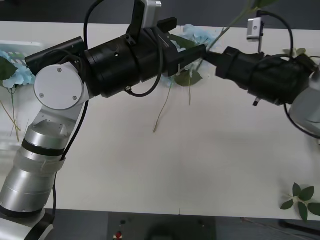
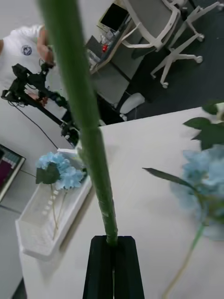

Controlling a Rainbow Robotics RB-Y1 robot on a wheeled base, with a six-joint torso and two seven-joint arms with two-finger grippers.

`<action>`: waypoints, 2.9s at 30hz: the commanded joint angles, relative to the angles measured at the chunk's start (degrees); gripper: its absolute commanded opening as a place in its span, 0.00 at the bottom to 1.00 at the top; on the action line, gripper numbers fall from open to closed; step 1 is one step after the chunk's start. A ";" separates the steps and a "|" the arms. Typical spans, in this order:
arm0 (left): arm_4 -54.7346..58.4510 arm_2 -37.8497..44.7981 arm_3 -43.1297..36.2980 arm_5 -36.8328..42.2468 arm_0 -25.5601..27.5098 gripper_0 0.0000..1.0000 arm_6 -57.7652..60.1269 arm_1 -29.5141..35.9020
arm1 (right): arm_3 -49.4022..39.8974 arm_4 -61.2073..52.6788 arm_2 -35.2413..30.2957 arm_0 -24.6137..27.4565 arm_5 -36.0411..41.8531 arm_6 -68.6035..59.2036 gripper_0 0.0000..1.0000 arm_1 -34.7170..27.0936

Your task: Put the red flowers into the right box and the blue flowers into the left box

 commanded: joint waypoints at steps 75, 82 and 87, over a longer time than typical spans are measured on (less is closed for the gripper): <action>-66.30 -2.41 40.27 3.64 -19.50 1.00 30.65 -12.80 | 61.11 93.70 -24.07 -1.66 39.02 -31.16 0.00 -7.00; -66.48 -3.29 45.19 0.13 -21.17 1.00 30.74 -13.54 | 61.46 93.78 -24.51 -1.57 38.84 -31.33 1.00 -6.91; -66.30 -4.79 47.04 -0.14 -20.90 1.00 31.71 -13.54 | 61.82 92.99 -25.91 -1.57 38.84 -31.51 1.00 -6.82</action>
